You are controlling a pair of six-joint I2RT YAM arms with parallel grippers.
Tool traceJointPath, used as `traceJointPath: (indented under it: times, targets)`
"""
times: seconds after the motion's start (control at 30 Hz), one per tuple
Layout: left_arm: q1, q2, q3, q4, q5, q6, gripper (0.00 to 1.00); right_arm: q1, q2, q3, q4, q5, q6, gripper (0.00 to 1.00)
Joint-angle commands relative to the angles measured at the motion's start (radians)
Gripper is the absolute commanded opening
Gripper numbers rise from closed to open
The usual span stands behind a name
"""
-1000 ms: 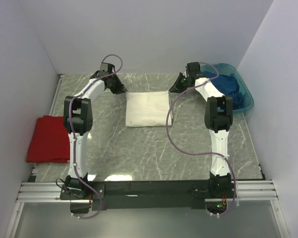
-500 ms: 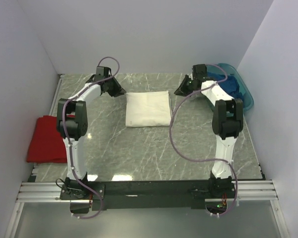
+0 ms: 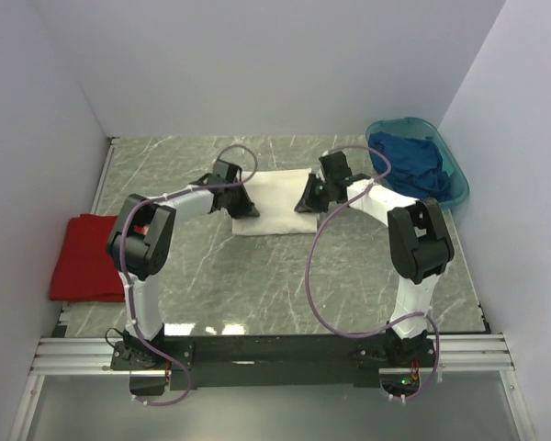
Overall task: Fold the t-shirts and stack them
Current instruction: Fold the tshirt
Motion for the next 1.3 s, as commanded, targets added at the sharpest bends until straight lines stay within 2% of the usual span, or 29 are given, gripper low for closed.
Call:
traceJointPath:
  times: [0.0,0.17,0.37,0.63,0.97,1.07,1.27]
  targets:
    - [-0.033,-0.042,-0.065,0.063,-0.045,-0.022,0.09,-0.014,0.000,-0.067,0.043,0.058,0.001,0.21]
    - [-0.060,-0.048,-0.158,0.105,-0.053,-0.026,0.06,-0.014,0.009,-0.147,0.040,0.097,-0.011,0.21]
    - [-0.116,-0.102,-0.224,0.097,-0.105,-0.035,0.06,-0.014,-0.025,-0.249,0.060,0.118,-0.014,0.21]
    - [-0.202,-0.199,-0.361,0.083,-0.174,-0.088,0.06,-0.005,-0.177,-0.443,0.106,0.108,-0.025,0.21]
    - [-0.303,-0.438,-0.579,0.082,-0.197,-0.148,0.09,0.052,-0.457,-0.674,0.107,0.094,-0.007,0.21]
    - [-0.303,-0.505,-0.596,0.048,-0.205,-0.148,0.12,0.053,-0.513,-0.670,0.078,0.097,-0.010,0.21]
    - [-0.246,-0.620,-0.548,-0.075,-0.260,-0.113,0.28,0.053,-0.608,-0.590,-0.006,0.121,-0.033,0.22]
